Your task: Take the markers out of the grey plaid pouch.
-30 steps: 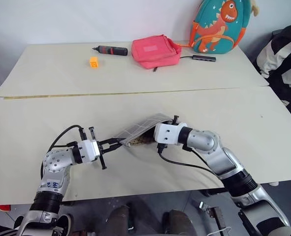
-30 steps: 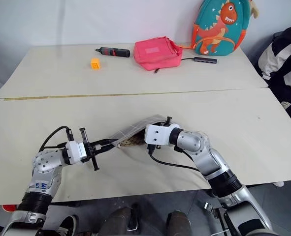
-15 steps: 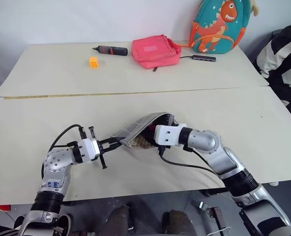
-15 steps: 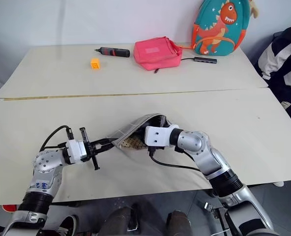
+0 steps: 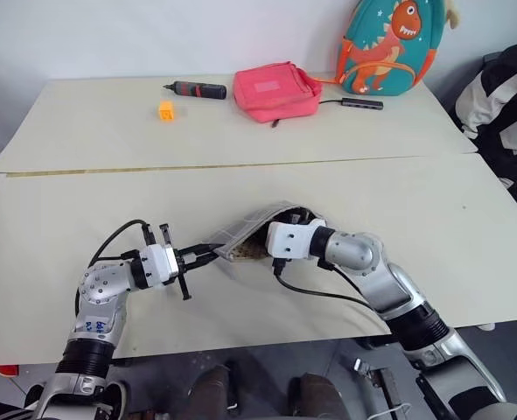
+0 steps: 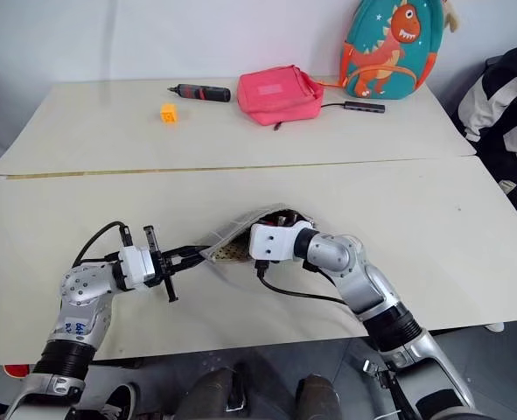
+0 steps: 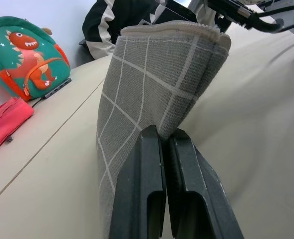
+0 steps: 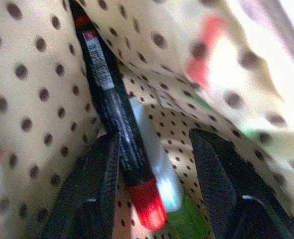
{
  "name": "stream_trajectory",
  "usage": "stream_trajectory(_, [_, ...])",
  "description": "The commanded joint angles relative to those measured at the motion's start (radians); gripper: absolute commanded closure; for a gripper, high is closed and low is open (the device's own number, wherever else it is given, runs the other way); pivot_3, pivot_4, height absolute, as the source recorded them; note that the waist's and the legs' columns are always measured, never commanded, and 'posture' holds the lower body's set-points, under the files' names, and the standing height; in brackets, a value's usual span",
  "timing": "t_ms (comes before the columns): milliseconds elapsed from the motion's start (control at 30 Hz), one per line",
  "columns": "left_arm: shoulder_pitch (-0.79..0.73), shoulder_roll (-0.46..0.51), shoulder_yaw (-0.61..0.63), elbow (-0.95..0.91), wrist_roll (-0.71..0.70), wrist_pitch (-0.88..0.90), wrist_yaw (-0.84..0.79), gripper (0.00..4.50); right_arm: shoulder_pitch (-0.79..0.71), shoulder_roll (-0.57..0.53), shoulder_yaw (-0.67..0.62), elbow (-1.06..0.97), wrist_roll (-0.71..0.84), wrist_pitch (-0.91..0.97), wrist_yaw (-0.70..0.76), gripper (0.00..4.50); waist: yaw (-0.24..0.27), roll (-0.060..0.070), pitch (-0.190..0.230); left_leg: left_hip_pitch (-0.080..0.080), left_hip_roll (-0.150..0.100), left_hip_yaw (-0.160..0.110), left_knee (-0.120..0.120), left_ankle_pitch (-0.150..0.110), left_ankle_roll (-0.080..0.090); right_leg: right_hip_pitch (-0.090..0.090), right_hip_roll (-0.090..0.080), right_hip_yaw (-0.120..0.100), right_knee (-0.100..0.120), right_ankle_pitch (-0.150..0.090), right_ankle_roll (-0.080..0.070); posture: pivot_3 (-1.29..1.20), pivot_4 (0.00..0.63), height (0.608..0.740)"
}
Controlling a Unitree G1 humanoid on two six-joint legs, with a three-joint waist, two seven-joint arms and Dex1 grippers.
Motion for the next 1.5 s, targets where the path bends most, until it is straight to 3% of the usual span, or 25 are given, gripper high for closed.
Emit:
stream_trajectory(33, [-0.006, -0.014, -0.012, -0.076, -0.025, -0.001, -0.006, 4.5, -0.029, 0.001, 0.021, 0.027, -0.043, -0.041, -0.017, 2.22, 0.002, 0.0, 0.0, 0.0, 0.0, 0.0, 0.0, 0.0, 0.0, 0.0, 0.0, 0.0, 0.0, 0.0, 0.0, 0.0, 0.15, 0.74])
stream_trajectory(133, [-0.003, -0.017, -0.01, -0.085, -0.024, 0.004, -0.006, 4.5, -0.032, 0.012, 0.004, 0.054, -0.034, -0.055, -0.031, 2.22, 0.001, 0.0, 0.0, 0.0, 0.0, 0.0, 0.0, 0.0, 0.0, 0.0, 0.0, 0.0, 0.0, 0.0, 0.0, 0.0, 0.15, 0.74])
stream_trajectory(233, [0.002, -0.017, -0.007, -0.088, -0.026, 0.008, -0.007, 4.5, -0.036, 0.019, -0.005, 0.075, -0.027, -0.055, -0.035, 2.81, 0.0, 0.0, 0.0, 0.0, 0.0, 0.0, 0.0, 0.0, 0.0, 0.0, 0.0, 0.0, 0.0, 0.0, 0.0, 0.0, 0.15, 0.74])
stream_trajectory(333, [0.003, -0.018, -0.005, -0.083, -0.019, 0.007, -0.001, 4.5, -0.025, 0.017, -0.009, 0.067, -0.021, -0.059, -0.027, 3.79, 0.0, 0.0, 0.0, 0.0, 0.0, 0.0, 0.0, 0.0, 0.0, 0.0, 0.001, 0.0, 0.0, 0.0, 0.0, 0.0, 0.15, 0.74])
stream_trajectory(367, [0.003, -0.019, -0.004, -0.081, -0.017, 0.006, 0.001, 4.5, -0.02, 0.016, -0.011, 0.063, -0.017, -0.062, -0.023, 3.89, 0.0, 0.0, 0.0, 0.0, 0.0, 0.0, 0.0, 0.0, 0.0, 0.0, 0.0, 0.0, 0.0, 0.0, 0.0, 0.0, 0.15, 0.74])
stream_trajectory(833, [0.004, 0.006, 0.022, -0.014, 0.009, -0.043, 0.024, 4.5, 0.068, -0.102, -0.145, -0.208, 0.316, 0.068, 0.245, 3.89, 0.002, 0.0, 0.0, 0.0, 0.0, -0.001, 0.0, 0.0, 0.0, 0.001, 0.0, 0.0, -0.002, 0.0, 0.0, 0.0, 0.15, 0.74])
stream_trajectory(933, [0.005, 0.012, 0.027, -0.002, 0.007, -0.048, 0.023, 4.5, 0.069, -0.099, -0.191, -0.24, 0.398, 0.112, 0.258, 3.89, 0.002, 0.0, 0.0, 0.0, 0.0, -0.001, 0.0, 0.0, 0.0, 0.001, -0.001, 0.0, -0.002, 0.0, 0.0, 0.0, 0.15, 0.74])
stream_trajectory(1300, [0.007, 0.011, 0.032, 0.004, 0.0, -0.037, 0.034, 4.5, 0.048, -0.141, -0.221, -0.225, 0.478, 0.127, 0.298, 3.89, 0.003, 0.0, 0.0, 0.0, 0.0, -0.001, 0.001, 0.0, 0.0, 0.001, -0.001, -0.001, -0.002, 0.0, 0.0, 0.0, 0.15, 0.74])
stream_trajectory(1500, [0.007, 0.011, 0.035, 0.008, 0.001, -0.034, 0.039, 4.5, 0.075, -0.13, -0.275, -0.301, 0.664, 0.188, 0.343, 3.89, 0.003, 0.0, 0.0, 0.0, 0.0, -0.001, 0.001, 0.0, 0.0, 0.001, -0.001, -0.001, -0.002, 0.0, 0.0, 0.0, 0.15, 0.74])
